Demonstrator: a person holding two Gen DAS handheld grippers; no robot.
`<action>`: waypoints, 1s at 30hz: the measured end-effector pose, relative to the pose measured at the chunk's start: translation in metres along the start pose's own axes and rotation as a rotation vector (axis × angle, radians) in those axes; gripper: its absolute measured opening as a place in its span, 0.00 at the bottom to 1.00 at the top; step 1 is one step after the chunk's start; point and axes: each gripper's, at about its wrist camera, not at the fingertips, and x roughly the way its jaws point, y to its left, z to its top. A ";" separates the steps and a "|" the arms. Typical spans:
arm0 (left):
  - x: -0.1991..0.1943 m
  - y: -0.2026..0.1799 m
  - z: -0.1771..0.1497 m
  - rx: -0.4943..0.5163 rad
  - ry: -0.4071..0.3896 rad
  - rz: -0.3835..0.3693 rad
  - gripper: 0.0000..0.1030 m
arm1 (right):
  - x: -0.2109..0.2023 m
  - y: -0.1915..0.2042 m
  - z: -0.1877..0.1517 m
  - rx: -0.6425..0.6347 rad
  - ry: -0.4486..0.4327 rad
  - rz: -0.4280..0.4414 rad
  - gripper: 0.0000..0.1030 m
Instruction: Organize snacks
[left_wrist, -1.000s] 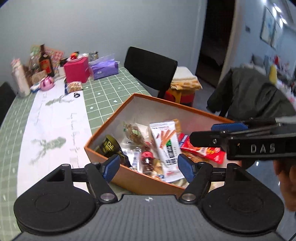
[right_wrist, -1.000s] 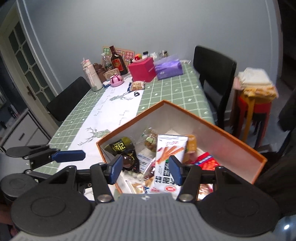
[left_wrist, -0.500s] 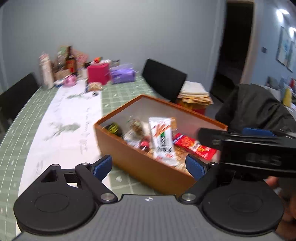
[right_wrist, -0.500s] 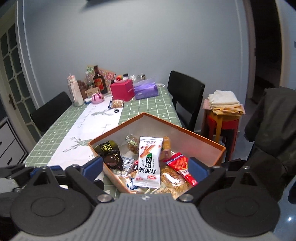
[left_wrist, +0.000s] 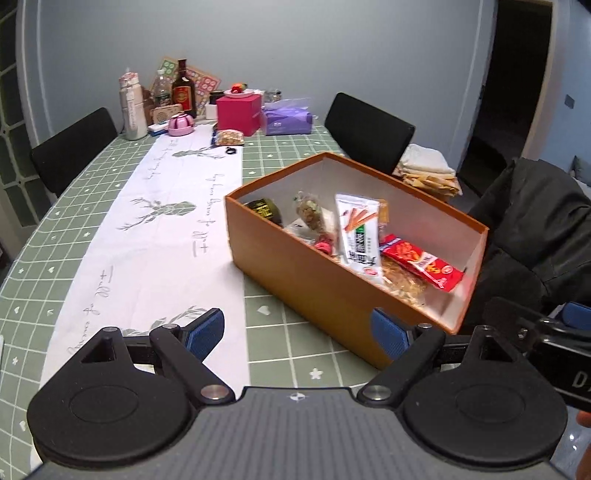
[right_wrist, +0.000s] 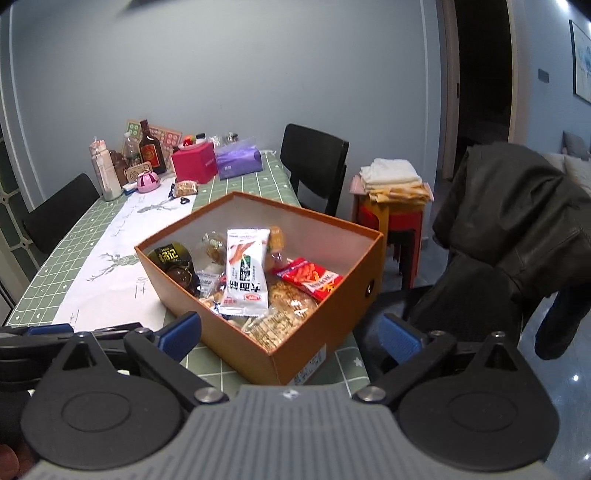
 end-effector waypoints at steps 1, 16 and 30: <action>-0.001 -0.002 0.001 0.005 -0.004 0.000 1.00 | 0.000 0.000 0.000 -0.004 0.000 -0.005 0.97; -0.003 -0.008 0.000 0.015 -0.014 0.023 1.00 | -0.003 0.001 -0.001 -0.008 -0.002 -0.026 0.97; -0.004 -0.010 0.000 0.022 -0.014 0.023 1.00 | -0.005 -0.001 -0.002 0.002 0.003 -0.039 0.97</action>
